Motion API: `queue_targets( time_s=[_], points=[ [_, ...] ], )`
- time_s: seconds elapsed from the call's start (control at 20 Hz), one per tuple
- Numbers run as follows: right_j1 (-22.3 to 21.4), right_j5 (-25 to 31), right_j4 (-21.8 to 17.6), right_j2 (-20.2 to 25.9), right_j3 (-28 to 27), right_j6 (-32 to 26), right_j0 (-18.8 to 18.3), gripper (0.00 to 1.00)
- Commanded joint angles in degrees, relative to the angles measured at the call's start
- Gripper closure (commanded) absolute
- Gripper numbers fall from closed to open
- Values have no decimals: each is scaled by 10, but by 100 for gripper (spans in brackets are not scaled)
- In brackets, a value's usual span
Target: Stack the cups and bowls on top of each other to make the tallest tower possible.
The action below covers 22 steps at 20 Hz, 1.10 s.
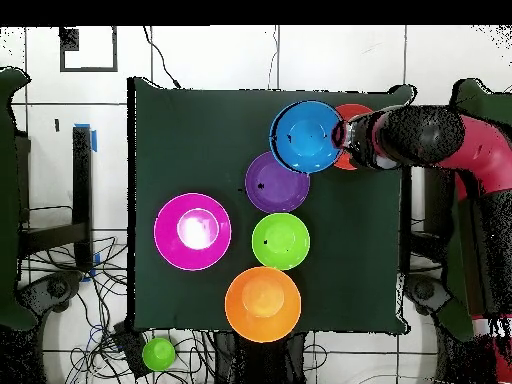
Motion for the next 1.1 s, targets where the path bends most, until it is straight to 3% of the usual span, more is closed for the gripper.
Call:
queue_targets(
  time_s=[0.05,0.25,0.3,1.1],
  points=[
    [31,0,-2,3,8,-124,19,100],
    [30,-4,-2,-1,11,-114,19,100],
    [30,-5,-2,-1,12,-111,19,0],
    [29,-3,-9,-3,13,-125,21,0]
  ],
)
